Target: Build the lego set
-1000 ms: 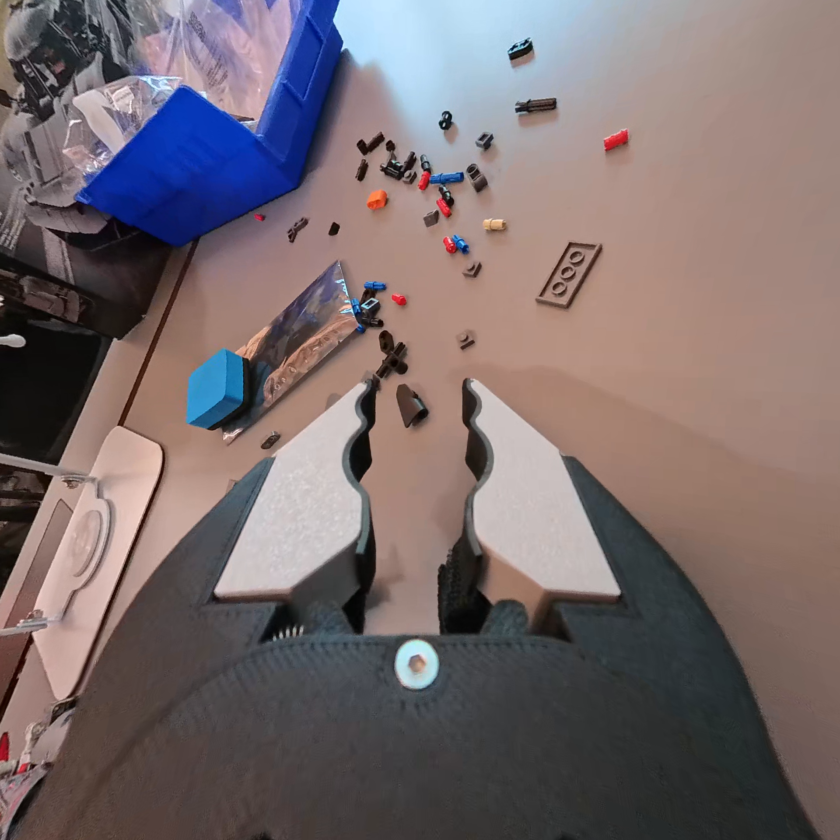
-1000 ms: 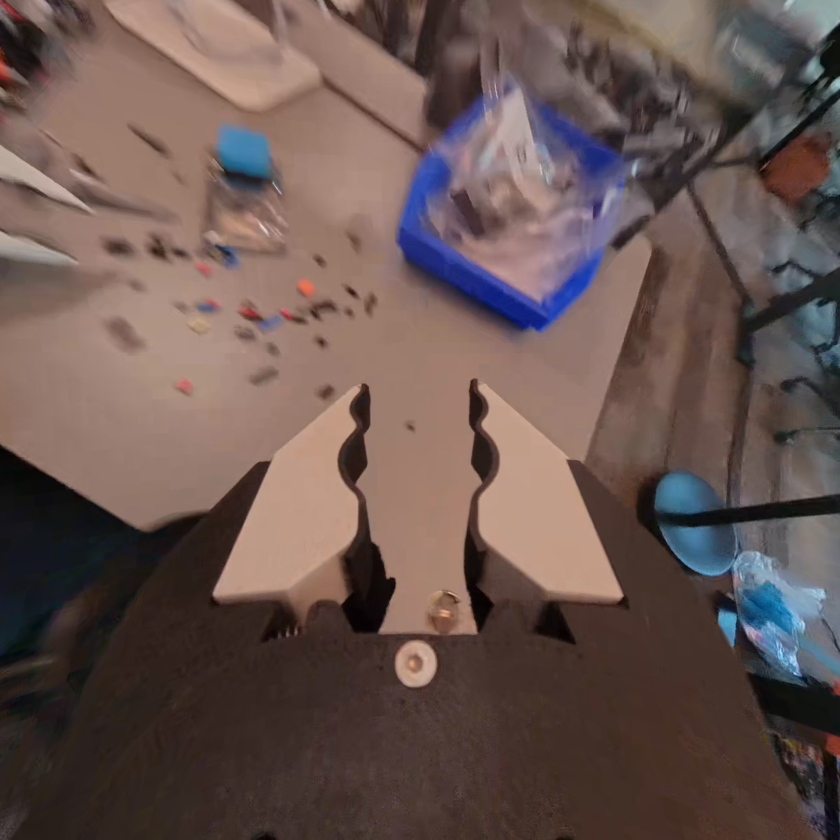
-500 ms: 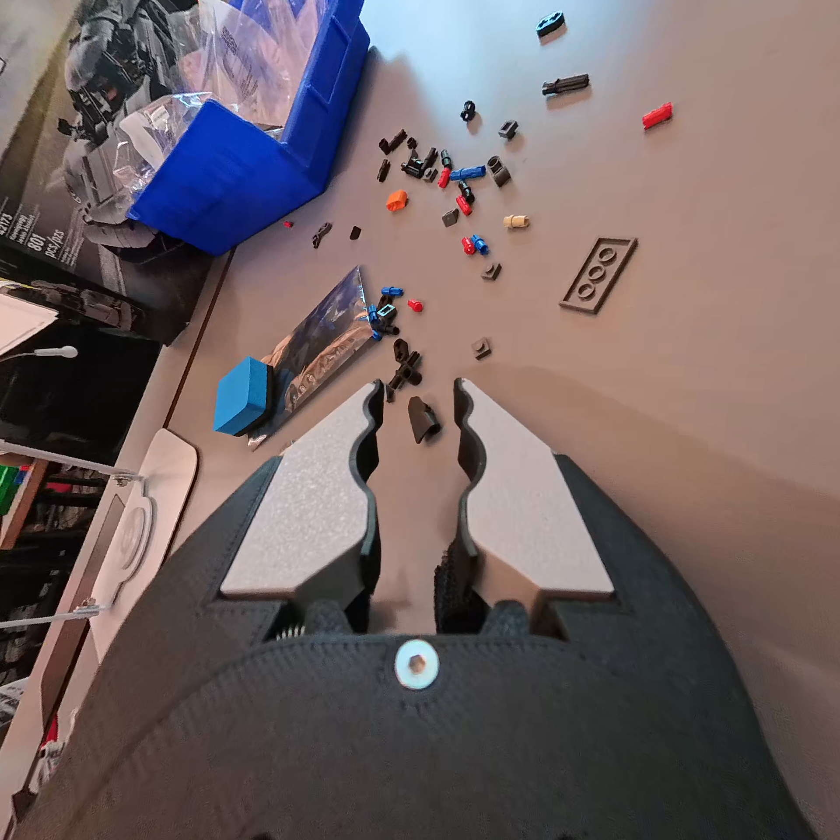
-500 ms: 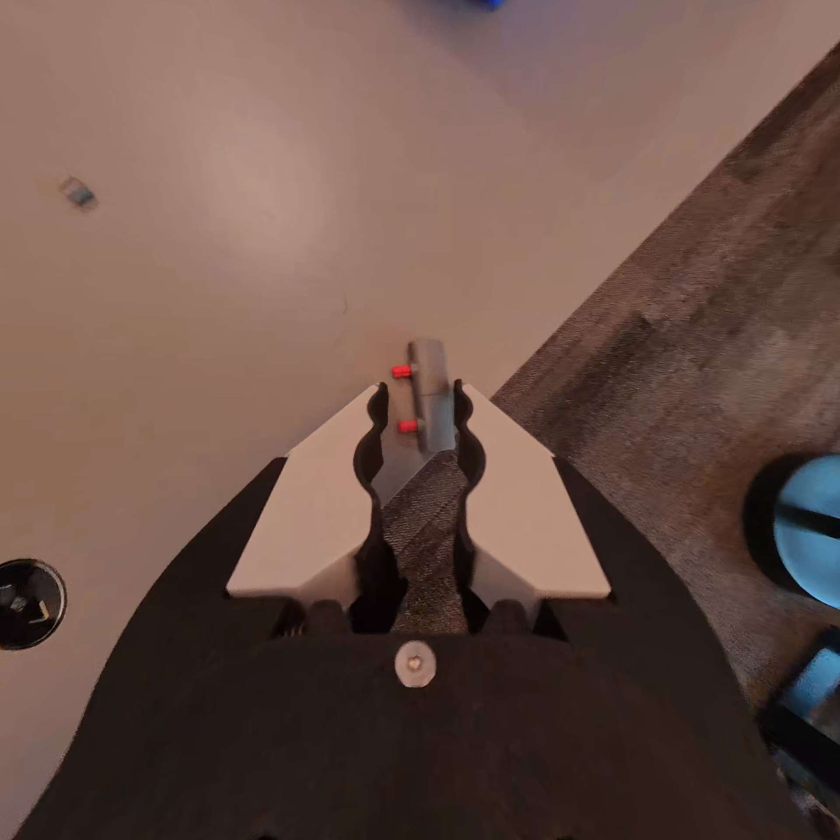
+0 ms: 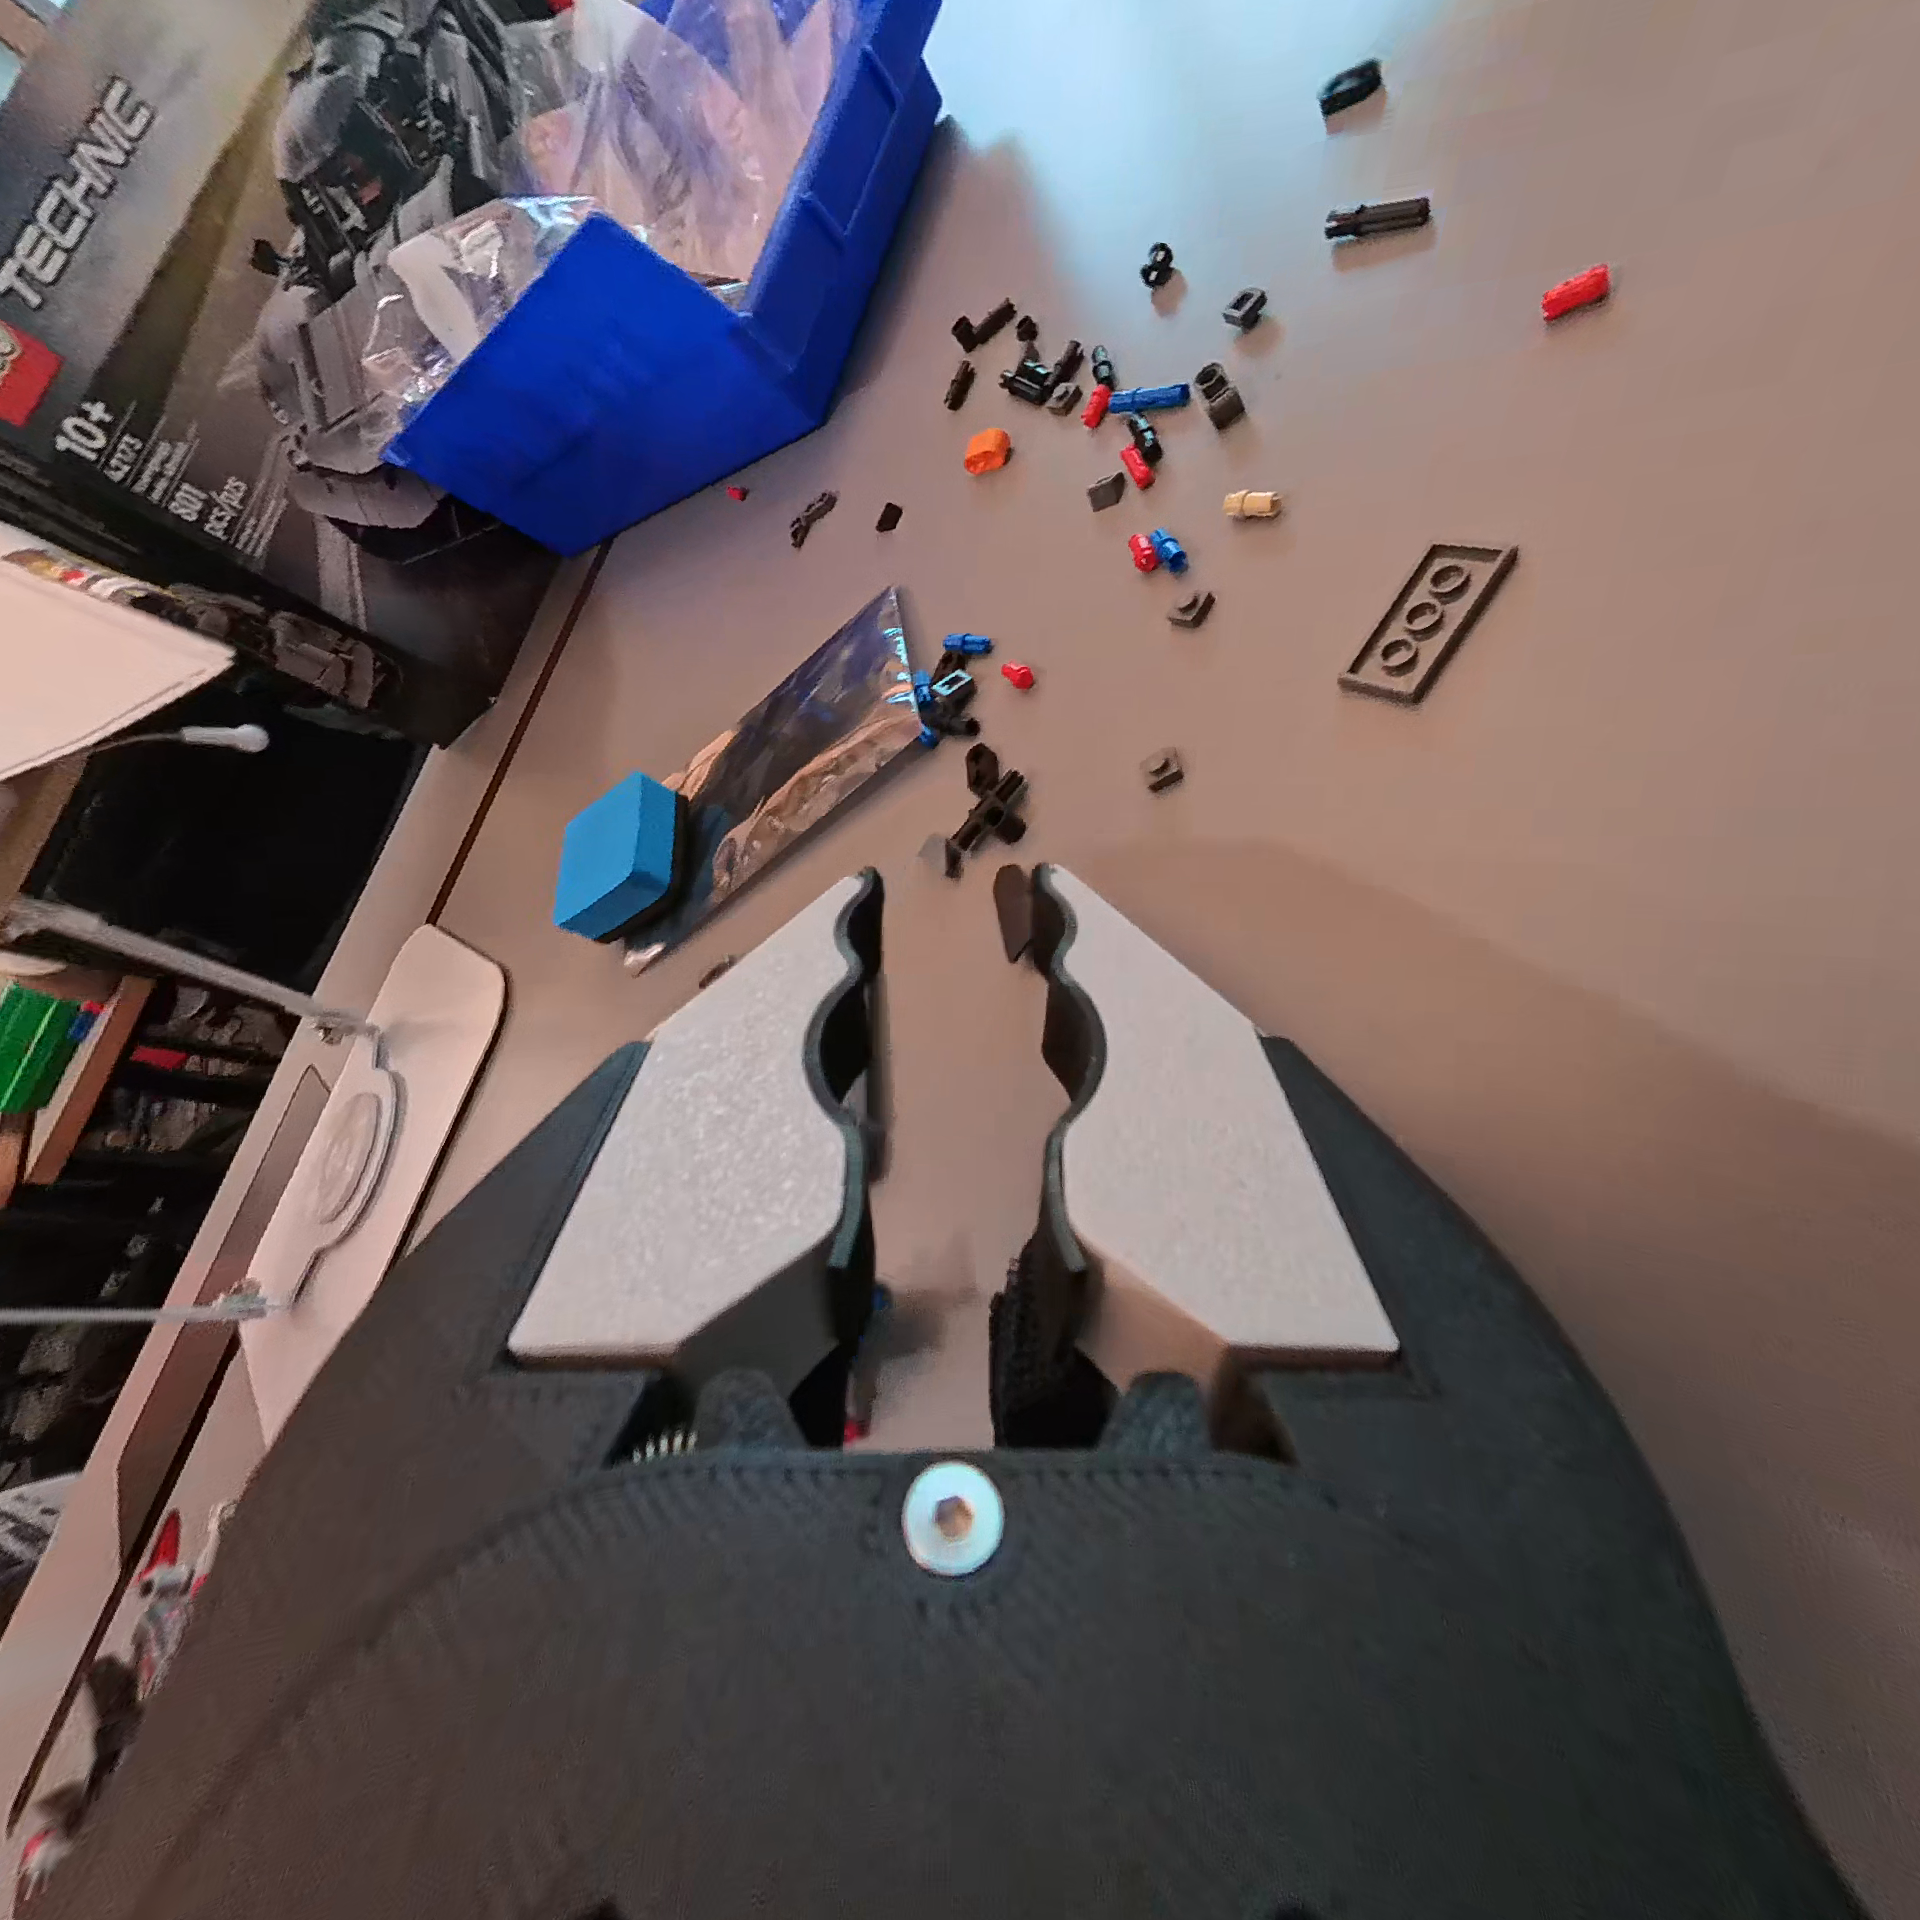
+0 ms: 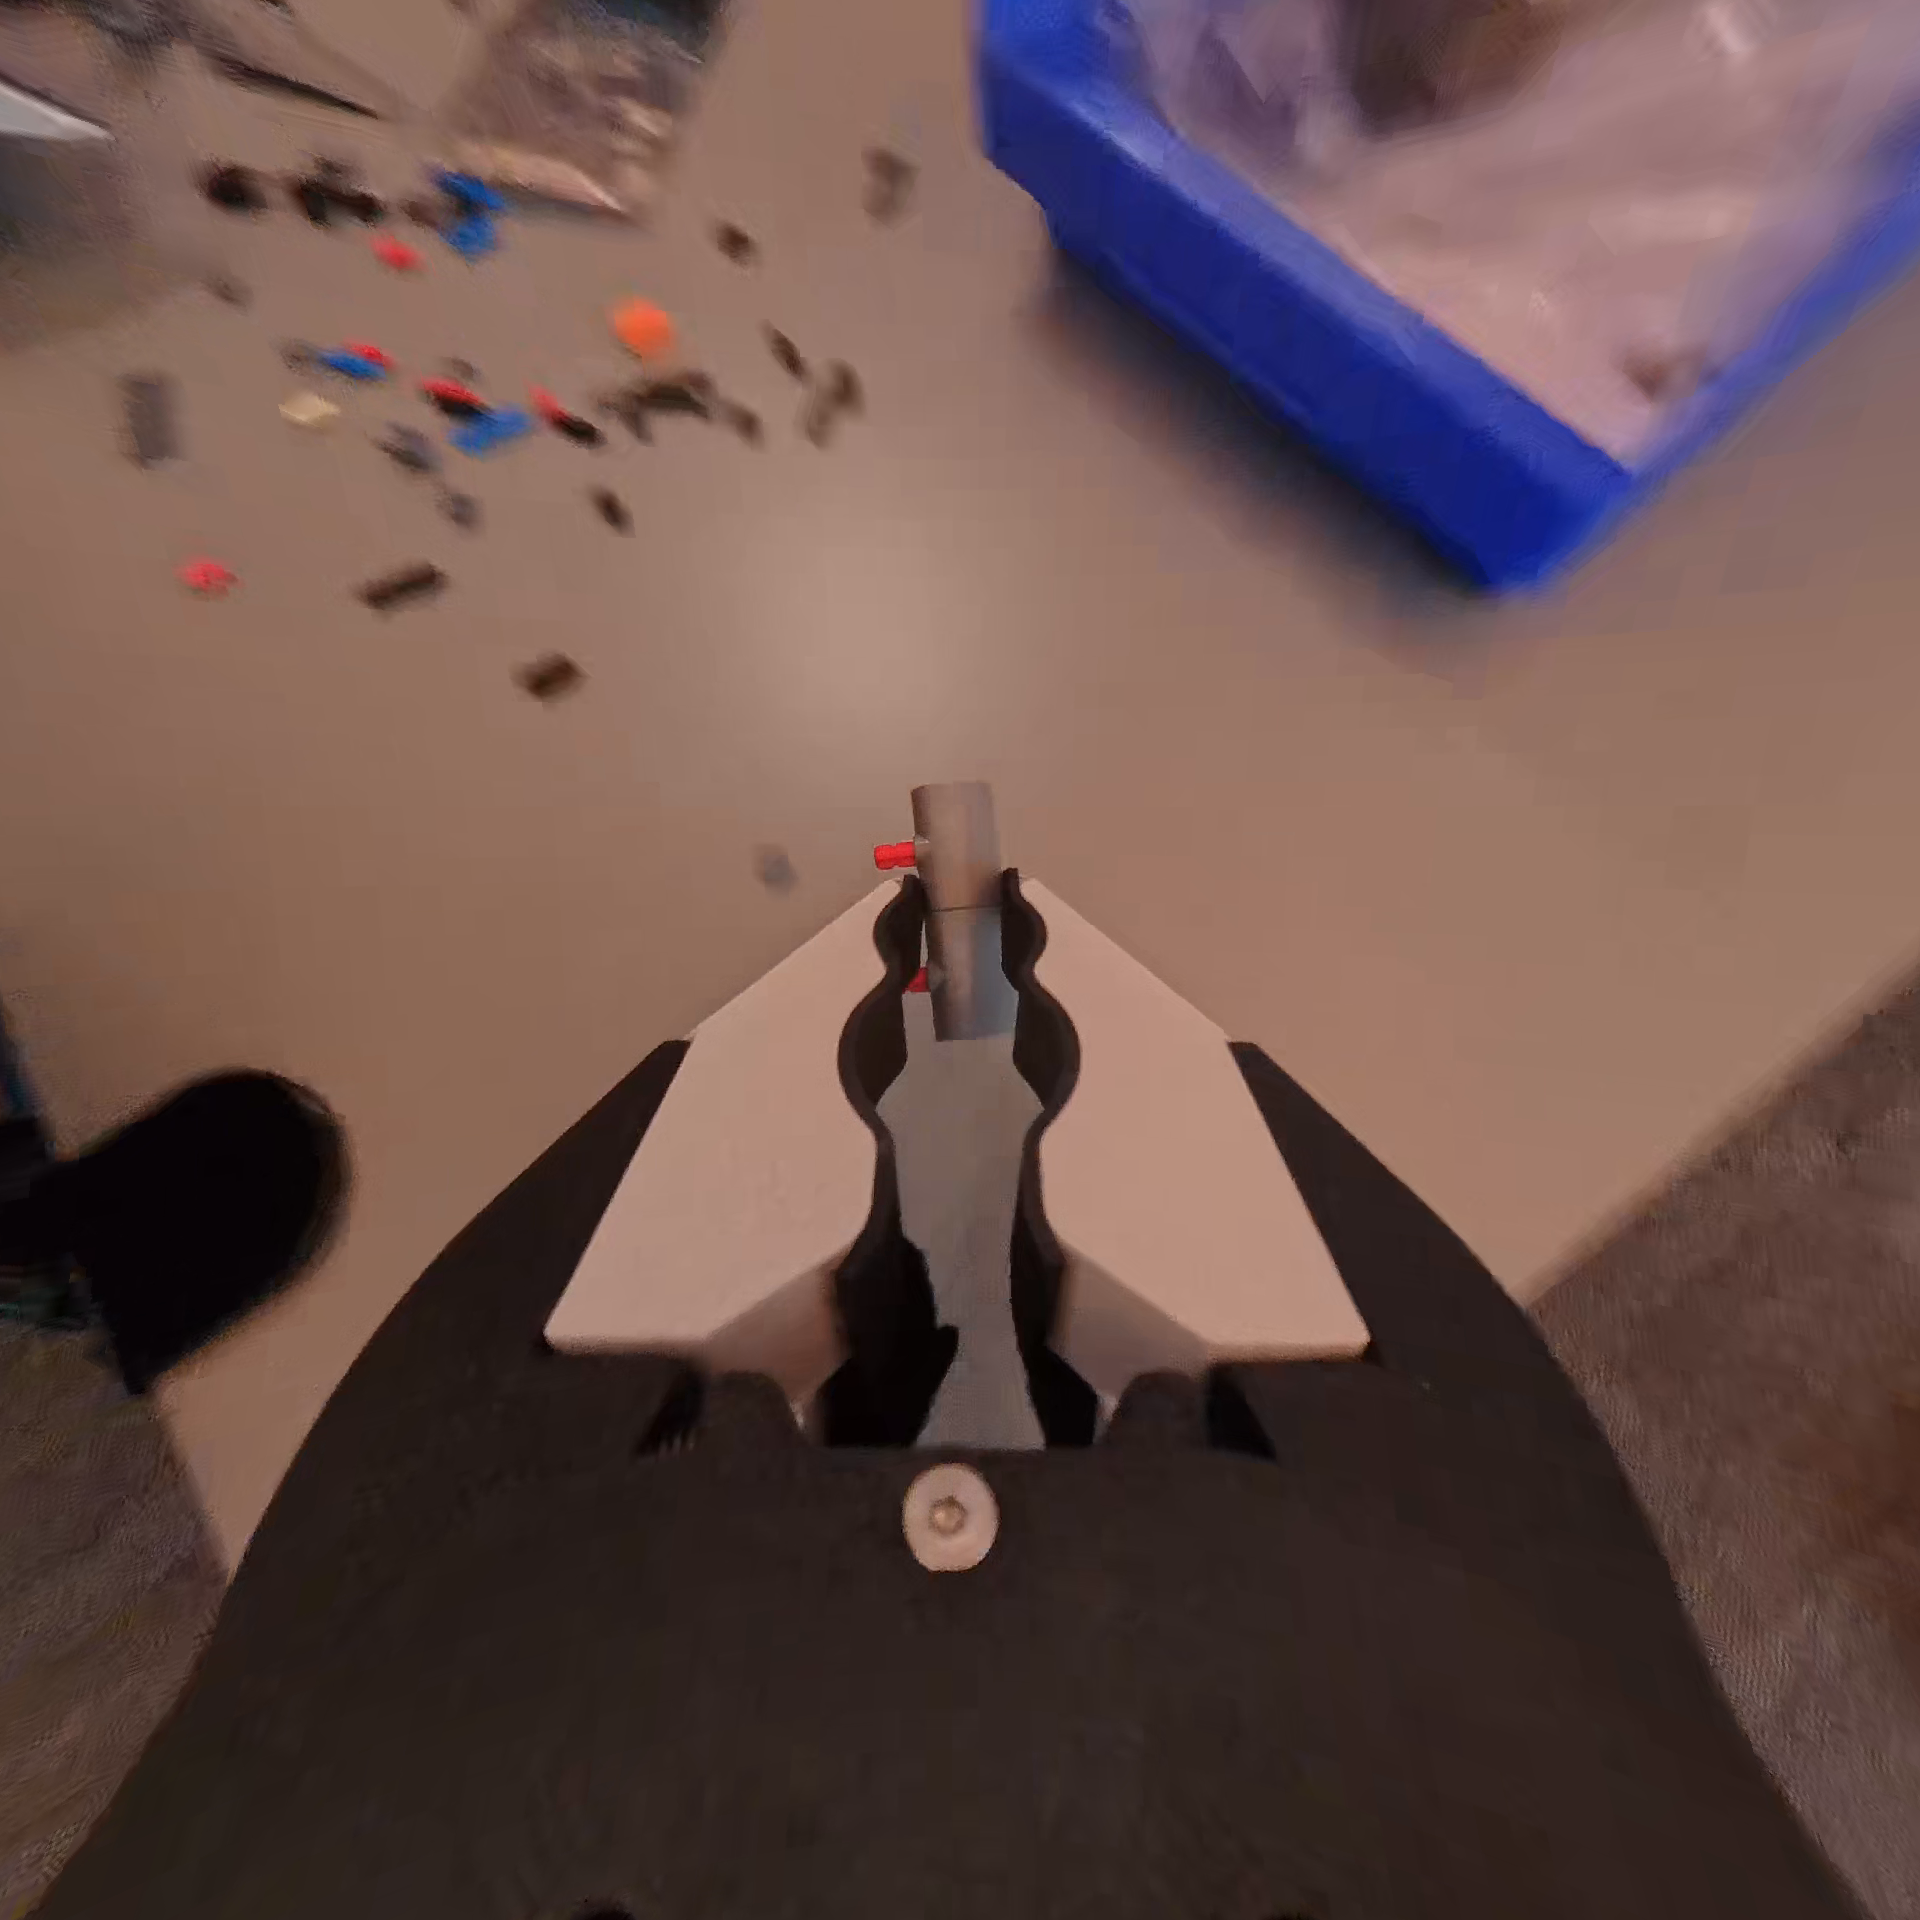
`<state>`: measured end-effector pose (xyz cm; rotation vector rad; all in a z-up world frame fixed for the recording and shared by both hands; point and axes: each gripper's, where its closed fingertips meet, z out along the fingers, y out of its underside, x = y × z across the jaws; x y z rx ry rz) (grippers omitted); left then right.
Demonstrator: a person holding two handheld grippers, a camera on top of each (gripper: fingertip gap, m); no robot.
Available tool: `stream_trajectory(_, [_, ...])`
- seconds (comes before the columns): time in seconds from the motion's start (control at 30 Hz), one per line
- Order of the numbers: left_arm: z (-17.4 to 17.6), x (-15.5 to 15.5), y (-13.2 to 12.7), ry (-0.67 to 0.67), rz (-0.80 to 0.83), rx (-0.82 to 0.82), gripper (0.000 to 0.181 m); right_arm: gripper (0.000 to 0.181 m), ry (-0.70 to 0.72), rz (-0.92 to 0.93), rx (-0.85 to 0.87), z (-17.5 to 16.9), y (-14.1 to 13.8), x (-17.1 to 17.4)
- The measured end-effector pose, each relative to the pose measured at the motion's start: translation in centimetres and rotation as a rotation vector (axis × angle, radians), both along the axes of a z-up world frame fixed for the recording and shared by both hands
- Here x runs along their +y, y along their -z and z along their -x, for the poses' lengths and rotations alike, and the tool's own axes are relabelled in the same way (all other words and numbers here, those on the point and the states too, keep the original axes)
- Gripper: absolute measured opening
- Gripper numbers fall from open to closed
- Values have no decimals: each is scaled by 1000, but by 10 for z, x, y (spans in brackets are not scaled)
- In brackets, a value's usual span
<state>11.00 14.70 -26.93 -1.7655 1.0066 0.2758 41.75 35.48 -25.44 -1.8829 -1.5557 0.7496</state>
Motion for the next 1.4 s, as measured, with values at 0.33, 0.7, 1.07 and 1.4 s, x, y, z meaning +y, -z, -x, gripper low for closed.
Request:
stream_trajectory(0.33, [44,-19,-38,-98,-59,-76,30,13,-718,-32,-168,228,5,-202])
stream_trajectory(0.7, [77,-37,-54,-95,-120,-180,31,23,-855,-122,-308,303,43,-249])
stream_trajectory(1.07, [97,-14,-64,-68,-113,-214,34,36,-411,-56,-269,322,6,-114])
stream_trajectory(1.4, [91,-9,-58,-38,-82,-222,30,36,-372,-77,-362,301,23,-82])
